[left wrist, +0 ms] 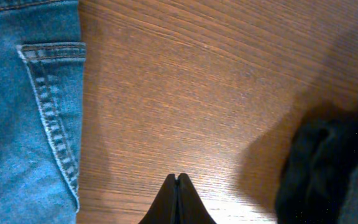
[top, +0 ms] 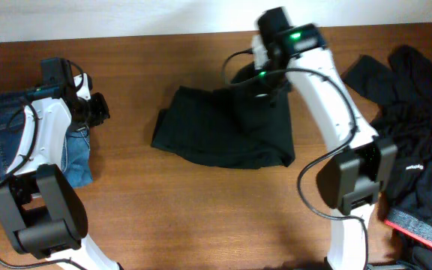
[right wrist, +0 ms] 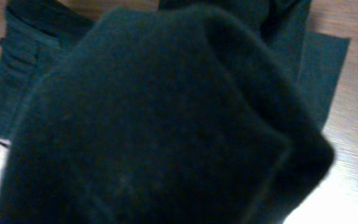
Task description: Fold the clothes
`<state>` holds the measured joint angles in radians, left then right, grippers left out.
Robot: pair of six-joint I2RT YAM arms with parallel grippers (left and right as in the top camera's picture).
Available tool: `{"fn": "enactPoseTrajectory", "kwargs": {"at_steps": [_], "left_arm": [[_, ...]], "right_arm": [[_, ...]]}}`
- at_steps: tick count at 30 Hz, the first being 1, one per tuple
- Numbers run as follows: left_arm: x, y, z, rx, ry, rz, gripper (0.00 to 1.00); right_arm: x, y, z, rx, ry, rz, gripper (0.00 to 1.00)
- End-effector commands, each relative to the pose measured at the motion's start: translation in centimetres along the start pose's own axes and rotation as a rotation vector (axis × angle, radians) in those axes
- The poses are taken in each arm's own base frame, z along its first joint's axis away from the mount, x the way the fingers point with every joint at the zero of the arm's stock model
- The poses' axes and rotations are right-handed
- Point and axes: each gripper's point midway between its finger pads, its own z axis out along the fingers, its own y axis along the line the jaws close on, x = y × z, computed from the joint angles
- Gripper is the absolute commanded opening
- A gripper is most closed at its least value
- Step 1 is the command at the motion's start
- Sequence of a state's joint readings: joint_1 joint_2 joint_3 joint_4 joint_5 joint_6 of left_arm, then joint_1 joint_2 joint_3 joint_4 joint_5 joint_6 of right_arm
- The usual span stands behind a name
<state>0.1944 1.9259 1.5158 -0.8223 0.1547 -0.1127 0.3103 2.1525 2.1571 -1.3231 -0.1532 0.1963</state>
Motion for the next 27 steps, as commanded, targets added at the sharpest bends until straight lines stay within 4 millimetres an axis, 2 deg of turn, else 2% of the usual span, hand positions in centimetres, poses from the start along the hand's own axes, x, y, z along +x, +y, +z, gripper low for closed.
{"fn": "enactPoseTrajectory", "kwargs": {"at_steps": [1,4,5,6,7,13,15,19,22,25,27], "left_arm": [[-0.8,-0.8,-1.3,0.03,-0.036,0.01,0.02],[-0.8,-0.8,-1.3,0.029,-0.037,0.01,0.02],[-0.8,-0.8,-1.3,0.029,-0.037,0.01,0.02],[-0.8,-0.8,-1.3,0.029,-0.037,0.01,0.02],[-0.8,-0.8,-1.3,0.029,-0.037,0.01,0.02],[-0.8,-0.8,-1.3,0.029,-0.037,0.01,0.02],[-0.8,-0.8,-1.3,0.029,-0.037,0.01,0.02],[-0.8,-0.8,-1.3,0.029,-0.037,0.01,0.02],[-0.8,-0.8,-1.3,0.029,-0.037,0.01,0.02],[-0.8,-0.8,-1.3,0.029,-0.037,0.01,0.02],[-0.8,-0.8,-1.3,0.029,-0.036,0.01,0.02]], "right_arm": [[-0.2,2.6,1.2,0.039,-0.021,0.034,0.04],[0.3,3.7,2.4,0.069,-0.01,0.044,0.05],[0.4,4.0,3.0,0.069,0.0,0.037,0.1],[0.4,4.3,3.2,0.067,0.0,0.031,0.23],[0.4,4.7,3.6,0.064,-0.002,0.022,0.29],[-0.9,8.8,4.2,-0.021,-0.077,-0.071,0.41],[-0.9,10.5,4.3,-0.051,-0.094,-0.099,0.57],[-0.5,13.6,4.3,-0.134,-0.104,-0.238,0.8],[0.2,15.4,4.2,-0.195,-0.101,-0.342,0.87],[0.2,14.8,4.2,-0.177,-0.093,-0.341,0.87],[0.0,13.2,4.3,-0.136,-0.084,-0.316,0.88]]}}
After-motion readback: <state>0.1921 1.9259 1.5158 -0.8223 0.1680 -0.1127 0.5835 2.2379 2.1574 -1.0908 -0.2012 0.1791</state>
